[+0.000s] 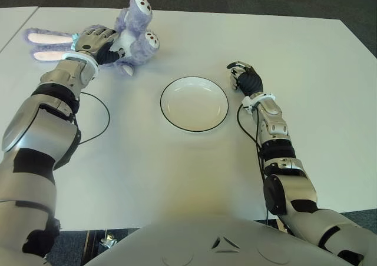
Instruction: Put the doll into the plate.
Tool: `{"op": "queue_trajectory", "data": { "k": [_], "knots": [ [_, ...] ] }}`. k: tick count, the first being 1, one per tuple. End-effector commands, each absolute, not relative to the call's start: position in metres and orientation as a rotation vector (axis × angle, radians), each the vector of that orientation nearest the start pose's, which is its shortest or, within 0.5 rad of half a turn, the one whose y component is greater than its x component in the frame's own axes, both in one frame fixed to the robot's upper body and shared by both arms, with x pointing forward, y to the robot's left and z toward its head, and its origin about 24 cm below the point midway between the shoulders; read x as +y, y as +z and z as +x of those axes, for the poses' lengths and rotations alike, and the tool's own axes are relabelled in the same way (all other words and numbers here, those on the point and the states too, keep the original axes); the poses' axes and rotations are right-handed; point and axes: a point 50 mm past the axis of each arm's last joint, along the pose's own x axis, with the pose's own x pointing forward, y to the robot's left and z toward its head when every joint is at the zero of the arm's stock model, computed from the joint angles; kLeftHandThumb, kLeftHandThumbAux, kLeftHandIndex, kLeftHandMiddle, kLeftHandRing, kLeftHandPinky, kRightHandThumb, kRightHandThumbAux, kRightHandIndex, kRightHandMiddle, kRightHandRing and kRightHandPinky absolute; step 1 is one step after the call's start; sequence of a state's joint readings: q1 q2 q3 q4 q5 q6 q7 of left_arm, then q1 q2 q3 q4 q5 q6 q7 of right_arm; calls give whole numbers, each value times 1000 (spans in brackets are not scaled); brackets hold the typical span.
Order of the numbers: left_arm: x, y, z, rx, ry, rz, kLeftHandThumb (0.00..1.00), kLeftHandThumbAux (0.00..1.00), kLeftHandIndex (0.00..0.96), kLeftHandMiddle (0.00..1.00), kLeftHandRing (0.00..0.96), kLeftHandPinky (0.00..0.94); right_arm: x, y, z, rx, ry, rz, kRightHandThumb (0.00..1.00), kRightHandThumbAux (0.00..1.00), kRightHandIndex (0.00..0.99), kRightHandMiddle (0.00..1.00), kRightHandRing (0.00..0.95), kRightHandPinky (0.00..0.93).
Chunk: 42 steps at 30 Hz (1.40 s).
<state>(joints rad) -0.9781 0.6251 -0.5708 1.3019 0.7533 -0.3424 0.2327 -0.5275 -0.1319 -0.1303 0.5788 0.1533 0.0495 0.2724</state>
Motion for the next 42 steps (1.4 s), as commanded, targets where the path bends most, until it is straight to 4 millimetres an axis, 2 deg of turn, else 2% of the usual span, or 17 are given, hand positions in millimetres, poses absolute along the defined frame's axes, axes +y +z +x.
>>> {"op": "queue_trajectory", "data": {
  "k": [1, 7, 16, 36, 42],
  "knots": [
    [250, 85, 376, 114, -299, 1554, 572, 119, 0, 0, 0, 11, -163, 26, 333, 252, 234, 112, 699, 723, 438, 882, 874, 868],
    [241, 82, 378, 229, -422, 1490, 621, 145, 0, 0, 0, 1, -164, 26, 332, 253, 241, 100, 698, 724, 438, 884, 874, 866],
    [231, 74, 378, 294, -470, 1434, 664, 180, 0, 0, 0, 0, -165, 27, 332, 254, 239, 96, 697, 725, 438, 880, 868, 860],
    [226, 59, 374, 262, -439, 1478, 612, 143, 0, 0, 0, 0, -166, 28, 332, 260, 237, 101, 695, 726, 438, 882, 869, 864],
    [216, 50, 371, 249, -459, 1474, 580, 126, 0, 0, 0, 0, -166, 27, 333, 264, 234, 102, 696, 725, 438, 882, 869, 864]
  ]
}}
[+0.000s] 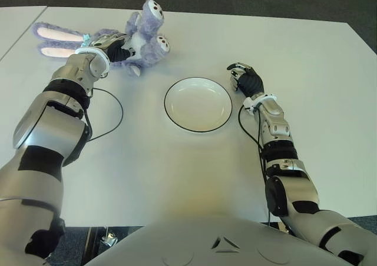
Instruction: Put the doll into the plate.
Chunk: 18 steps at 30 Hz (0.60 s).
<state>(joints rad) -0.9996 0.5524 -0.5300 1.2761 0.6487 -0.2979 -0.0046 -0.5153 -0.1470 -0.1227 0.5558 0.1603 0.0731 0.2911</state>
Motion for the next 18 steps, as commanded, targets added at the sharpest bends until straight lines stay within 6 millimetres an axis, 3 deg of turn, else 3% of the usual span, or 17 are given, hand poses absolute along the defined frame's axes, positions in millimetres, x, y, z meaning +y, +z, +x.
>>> {"op": "queue_trajectory", "data": {
  "k": [1, 18],
  "knots": [
    [214, 49, 371, 246, -463, 1474, 574, 121, 0, 0, 0, 0, -166, 27, 333, 264, 234, 103, 696, 725, 438, 882, 869, 864],
    [198, 36, 363, 205, -576, 1451, 539, 80, 0, 0, 0, 0, -168, 27, 334, 271, 233, 115, 697, 725, 438, 874, 863, 857]
  ]
}}
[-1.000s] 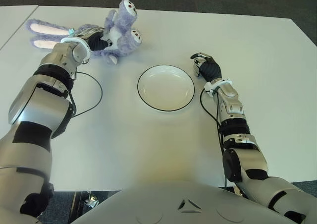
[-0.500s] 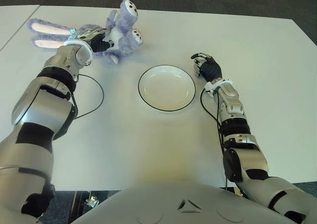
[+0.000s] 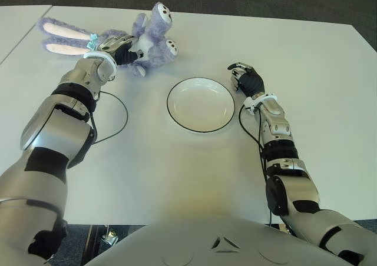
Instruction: Put the doll into the plate.
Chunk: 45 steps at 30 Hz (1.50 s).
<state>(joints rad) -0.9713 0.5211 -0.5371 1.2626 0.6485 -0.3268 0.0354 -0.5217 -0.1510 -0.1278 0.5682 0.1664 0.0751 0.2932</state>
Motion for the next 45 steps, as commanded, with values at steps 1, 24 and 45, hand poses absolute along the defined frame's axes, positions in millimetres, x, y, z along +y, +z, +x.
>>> {"op": "queue_trajectory", "data": {
  "k": [1, 24, 45],
  "knots": [
    [197, 36, 363, 194, -574, 1445, 539, 81, 0, 0, 0, 0, -168, 27, 334, 272, 233, 115, 696, 725, 438, 874, 862, 857],
    [192, 47, 365, 101, -301, 579, 614, 282, 0, 0, 0, 0, -171, 26, 337, 282, 235, 135, 696, 725, 438, 866, 855, 848],
    [188, 51, 364, 53, -307, 375, 626, 215, 0, 0, 0, 0, -172, 26, 338, 300, 239, 122, 694, 727, 438, 874, 862, 855]
  ]
}}
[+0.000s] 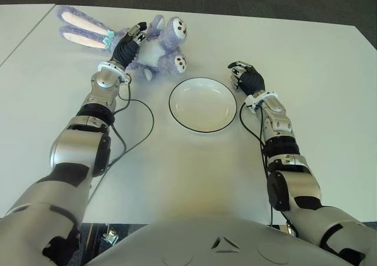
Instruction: Put the doll into the plate.
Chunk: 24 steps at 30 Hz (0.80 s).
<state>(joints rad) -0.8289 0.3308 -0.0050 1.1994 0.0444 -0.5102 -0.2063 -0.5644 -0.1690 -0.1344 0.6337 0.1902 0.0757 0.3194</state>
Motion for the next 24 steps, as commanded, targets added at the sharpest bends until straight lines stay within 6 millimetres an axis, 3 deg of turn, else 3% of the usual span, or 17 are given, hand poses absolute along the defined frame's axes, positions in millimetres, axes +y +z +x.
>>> {"op": "queue_trajectory", "data": {
  "k": [1, 17, 24],
  "knots": [
    [188, 52, 365, 55, -314, 379, 634, 217, 0, 0, 0, 0, -172, 26, 338, 300, 239, 122, 694, 727, 438, 873, 861, 853],
    [186, 56, 365, 68, -415, 413, 777, 265, 0, 0, 0, 0, -173, 25, 339, 302, 237, 118, 693, 727, 438, 877, 864, 858],
    [184, 54, 366, 96, -439, 652, 786, 296, 0, 0, 0, 0, -174, 26, 339, 305, 238, 116, 693, 727, 438, 876, 863, 855]
  ]
}}
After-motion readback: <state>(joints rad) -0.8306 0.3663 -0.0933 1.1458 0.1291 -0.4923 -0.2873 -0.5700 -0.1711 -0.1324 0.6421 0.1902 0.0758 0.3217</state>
